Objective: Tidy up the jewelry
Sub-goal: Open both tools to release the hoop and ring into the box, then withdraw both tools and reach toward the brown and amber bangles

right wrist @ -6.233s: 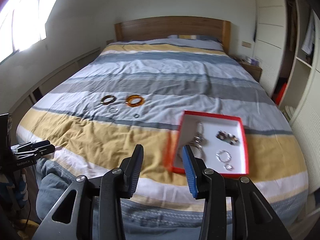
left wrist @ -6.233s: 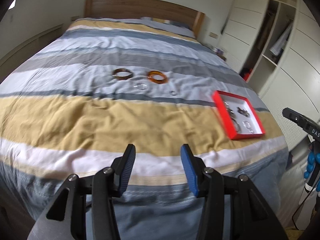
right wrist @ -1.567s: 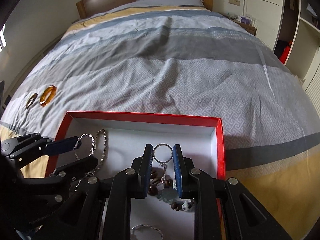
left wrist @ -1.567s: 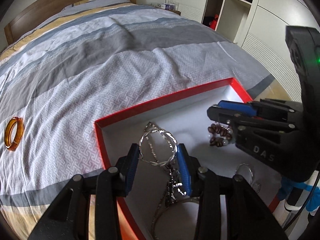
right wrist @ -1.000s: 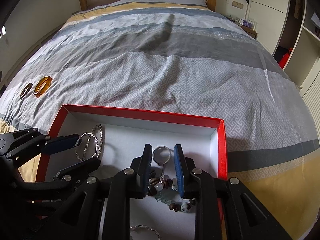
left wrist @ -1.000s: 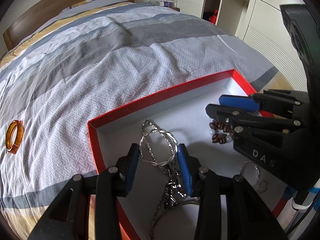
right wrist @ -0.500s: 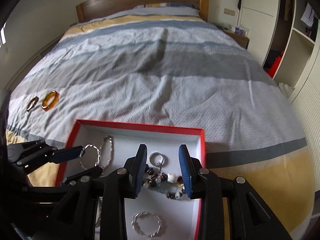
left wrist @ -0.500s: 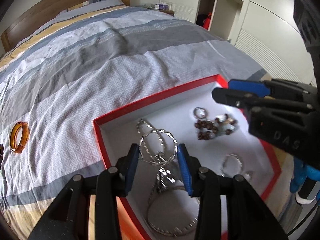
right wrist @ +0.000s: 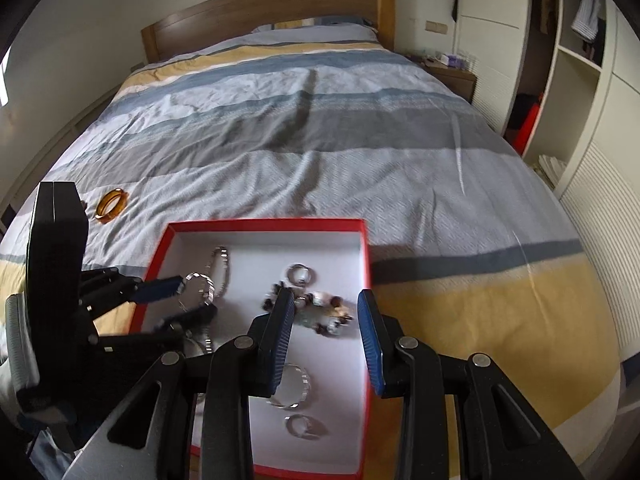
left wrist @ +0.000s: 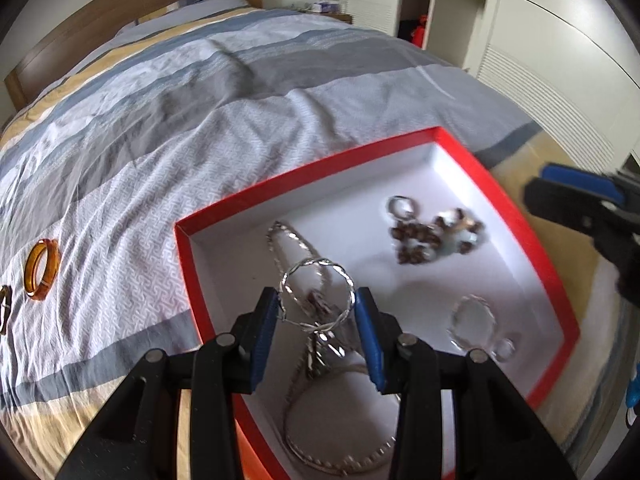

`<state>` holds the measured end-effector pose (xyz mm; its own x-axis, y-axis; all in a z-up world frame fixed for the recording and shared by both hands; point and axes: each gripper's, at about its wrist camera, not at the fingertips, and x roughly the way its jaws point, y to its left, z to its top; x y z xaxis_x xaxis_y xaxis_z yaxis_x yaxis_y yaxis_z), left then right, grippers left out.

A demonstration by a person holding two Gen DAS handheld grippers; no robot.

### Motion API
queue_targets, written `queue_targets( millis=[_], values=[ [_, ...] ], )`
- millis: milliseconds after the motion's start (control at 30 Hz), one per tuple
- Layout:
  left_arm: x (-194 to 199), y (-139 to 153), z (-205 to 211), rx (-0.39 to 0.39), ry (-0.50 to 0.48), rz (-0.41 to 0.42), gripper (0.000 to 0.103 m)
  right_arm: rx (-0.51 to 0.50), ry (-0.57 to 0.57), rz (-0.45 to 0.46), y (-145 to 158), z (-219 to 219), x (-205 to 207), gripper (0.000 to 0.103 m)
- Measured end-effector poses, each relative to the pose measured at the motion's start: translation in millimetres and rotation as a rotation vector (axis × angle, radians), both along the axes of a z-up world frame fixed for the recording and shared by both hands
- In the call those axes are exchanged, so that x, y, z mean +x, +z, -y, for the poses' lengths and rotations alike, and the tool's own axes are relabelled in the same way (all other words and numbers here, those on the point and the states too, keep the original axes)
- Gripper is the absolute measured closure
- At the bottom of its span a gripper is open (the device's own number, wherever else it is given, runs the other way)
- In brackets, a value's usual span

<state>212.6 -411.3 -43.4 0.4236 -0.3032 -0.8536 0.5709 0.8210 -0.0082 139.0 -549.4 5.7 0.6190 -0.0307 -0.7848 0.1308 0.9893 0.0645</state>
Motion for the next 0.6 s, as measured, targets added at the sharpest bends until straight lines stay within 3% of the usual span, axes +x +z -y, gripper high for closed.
queue_targets(
  millis=[300,600],
  values=[
    [12.9,-12.5,4.7,-0.003,-0.010,-0.022,0.064,0.046,-0.019,0.005,-17.0,15.7,11.0,0.070],
    [5.7,17.8,-3.1,-0.042,-0.019,-0.016,0.059,0.039,-0.041,0.026,-1.1,16.8,-4.3,0.070]
  ],
)
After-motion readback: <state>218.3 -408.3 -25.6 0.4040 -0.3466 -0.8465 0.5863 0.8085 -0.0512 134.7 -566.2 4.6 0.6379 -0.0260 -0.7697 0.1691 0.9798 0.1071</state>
